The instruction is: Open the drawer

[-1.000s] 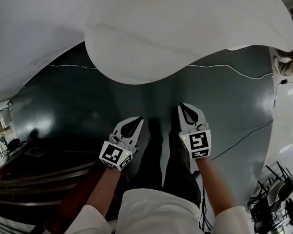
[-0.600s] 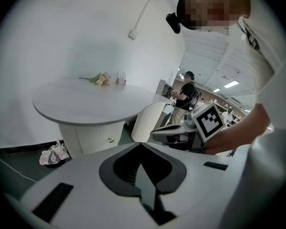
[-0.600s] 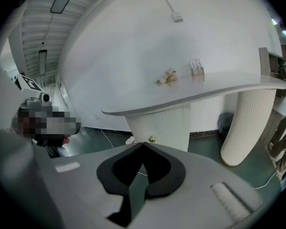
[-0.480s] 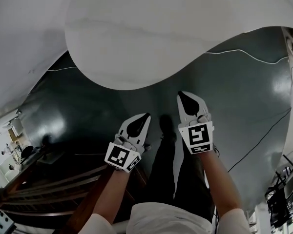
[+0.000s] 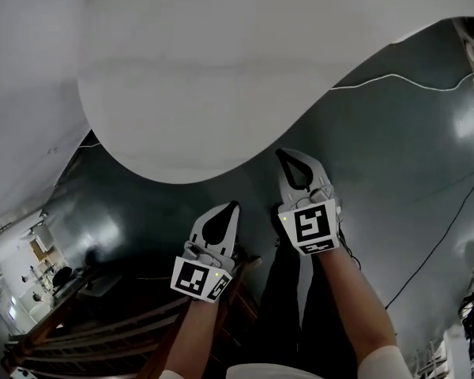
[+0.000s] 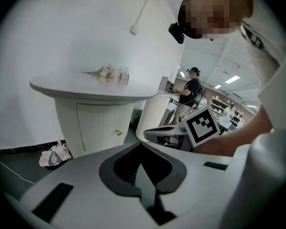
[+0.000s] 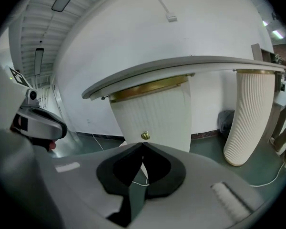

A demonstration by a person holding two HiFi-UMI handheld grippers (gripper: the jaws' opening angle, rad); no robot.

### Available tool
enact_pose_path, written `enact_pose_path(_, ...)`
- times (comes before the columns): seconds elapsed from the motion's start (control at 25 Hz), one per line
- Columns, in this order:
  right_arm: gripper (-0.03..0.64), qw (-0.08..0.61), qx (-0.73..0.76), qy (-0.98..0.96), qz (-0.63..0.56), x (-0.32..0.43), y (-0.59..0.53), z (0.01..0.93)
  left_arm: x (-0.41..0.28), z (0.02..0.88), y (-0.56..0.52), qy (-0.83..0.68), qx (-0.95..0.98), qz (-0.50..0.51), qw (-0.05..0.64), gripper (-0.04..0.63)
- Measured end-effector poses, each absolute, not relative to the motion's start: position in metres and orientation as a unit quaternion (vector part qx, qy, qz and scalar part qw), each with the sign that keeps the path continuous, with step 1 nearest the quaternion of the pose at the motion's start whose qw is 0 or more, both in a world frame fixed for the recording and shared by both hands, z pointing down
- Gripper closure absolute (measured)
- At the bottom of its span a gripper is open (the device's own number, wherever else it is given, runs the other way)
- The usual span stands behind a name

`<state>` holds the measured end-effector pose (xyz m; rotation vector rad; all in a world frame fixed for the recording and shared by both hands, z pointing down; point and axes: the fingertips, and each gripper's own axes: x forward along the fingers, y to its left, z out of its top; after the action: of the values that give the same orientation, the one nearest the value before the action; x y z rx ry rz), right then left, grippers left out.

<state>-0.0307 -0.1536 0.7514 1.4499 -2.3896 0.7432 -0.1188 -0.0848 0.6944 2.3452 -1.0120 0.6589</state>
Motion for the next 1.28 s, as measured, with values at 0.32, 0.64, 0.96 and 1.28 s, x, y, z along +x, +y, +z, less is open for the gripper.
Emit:
enact_pose_path(0.32, 0.574, 0.095, 0.511, -0.821, 0.239, -0.036, -0.175, 0.8, -0.11, 0.737, -0.088, -0.365, 0.866, 0.238, 0.246, 0.589)
enact_pose_path(0.64, 0.543, 0.087, 0.516, -0.831, 0.188, -0.054, -0.184, 0.812, -0.118, 0.746, -0.077, -0.364, 0.867, 0.229, 0.25, 0.589)
enact_pose_path(0.96, 0.519, 0.082, 0.516, -0.841, 0.139, -0.064, -0.203, 0.82, -0.116, 0.755, -0.09, -0.372, 0.87, 0.214, 0.244, 0.589)
enact_pose_path(1.28, 0.476, 0.072, 0.535, -0.834, 0.118, -0.067, -0.223, 0.821, -0.114, 0.77, -0.093, -0.374, 0.87, 0.209, 0.243, 0.589)
